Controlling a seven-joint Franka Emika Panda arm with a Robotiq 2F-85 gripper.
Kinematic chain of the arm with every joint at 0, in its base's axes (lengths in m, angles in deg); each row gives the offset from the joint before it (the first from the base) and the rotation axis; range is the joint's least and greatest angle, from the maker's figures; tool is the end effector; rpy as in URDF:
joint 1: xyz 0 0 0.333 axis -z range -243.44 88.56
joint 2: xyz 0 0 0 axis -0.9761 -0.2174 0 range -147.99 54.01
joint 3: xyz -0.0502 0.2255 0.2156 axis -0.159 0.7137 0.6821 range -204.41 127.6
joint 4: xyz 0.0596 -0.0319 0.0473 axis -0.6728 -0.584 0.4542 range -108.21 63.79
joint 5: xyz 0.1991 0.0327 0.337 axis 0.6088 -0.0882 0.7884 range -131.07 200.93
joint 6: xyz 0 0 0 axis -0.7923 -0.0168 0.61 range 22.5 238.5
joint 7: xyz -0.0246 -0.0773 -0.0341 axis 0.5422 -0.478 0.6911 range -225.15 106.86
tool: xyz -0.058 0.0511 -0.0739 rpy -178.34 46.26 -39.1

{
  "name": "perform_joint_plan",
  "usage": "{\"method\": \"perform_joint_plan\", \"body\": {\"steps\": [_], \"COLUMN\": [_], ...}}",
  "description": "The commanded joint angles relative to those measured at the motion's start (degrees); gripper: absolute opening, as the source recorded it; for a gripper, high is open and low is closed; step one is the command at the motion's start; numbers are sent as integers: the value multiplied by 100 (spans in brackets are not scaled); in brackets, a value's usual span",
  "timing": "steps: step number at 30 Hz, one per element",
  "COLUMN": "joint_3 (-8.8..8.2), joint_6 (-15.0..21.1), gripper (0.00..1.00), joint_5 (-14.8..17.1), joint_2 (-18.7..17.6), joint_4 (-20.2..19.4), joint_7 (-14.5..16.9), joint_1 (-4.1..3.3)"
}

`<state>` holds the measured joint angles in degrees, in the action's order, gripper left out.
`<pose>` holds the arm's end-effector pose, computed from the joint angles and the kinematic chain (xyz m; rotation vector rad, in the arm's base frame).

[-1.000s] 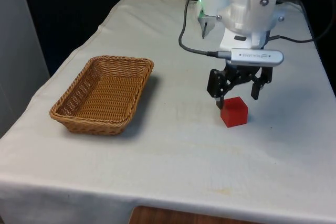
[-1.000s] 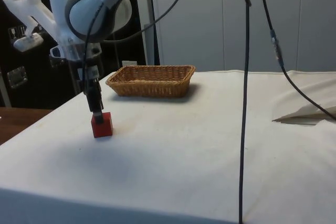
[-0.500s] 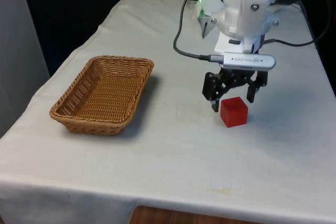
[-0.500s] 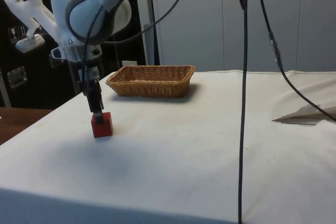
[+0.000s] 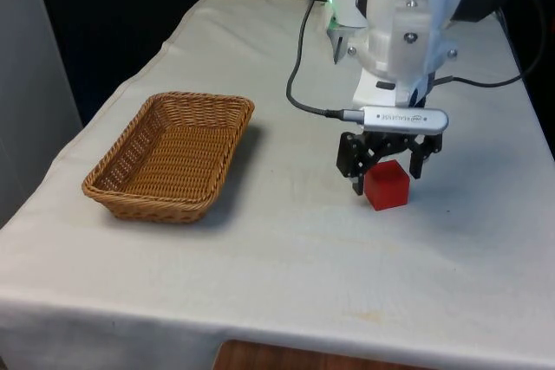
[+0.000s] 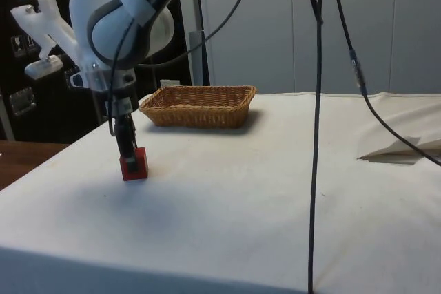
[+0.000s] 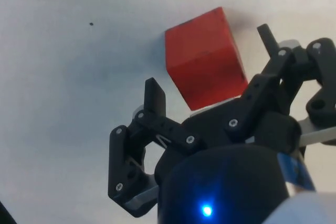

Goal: Pick up the cube and place it into the basket.

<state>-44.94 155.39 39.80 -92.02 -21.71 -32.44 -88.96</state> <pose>0.6934 0.0730 0.1793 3.0219 0.8143 -0.0671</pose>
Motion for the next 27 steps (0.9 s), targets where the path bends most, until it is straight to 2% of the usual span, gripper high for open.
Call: {"method": "perform_joint_plan", "body": {"steps": [1, 8, 9, 10, 18, 27], "joint_3": [40, 52, 6, 52, 0, 11], "joint_6": [52, 132, 92, 138, 103, 109], "gripper": [100, 100, 100, 100, 100, 100], "joint_5": [57, 155, 109, 166, 155, 166], "joint_2": [-40, -149, -126, -160, -172, -172], "joint_4": [17, 23, 6, 23, 17, 17], "joint_7": [52, 103, 57, 109, 86, 92], "joint_1": [40, 46, 0, 40, 0, 11]}}
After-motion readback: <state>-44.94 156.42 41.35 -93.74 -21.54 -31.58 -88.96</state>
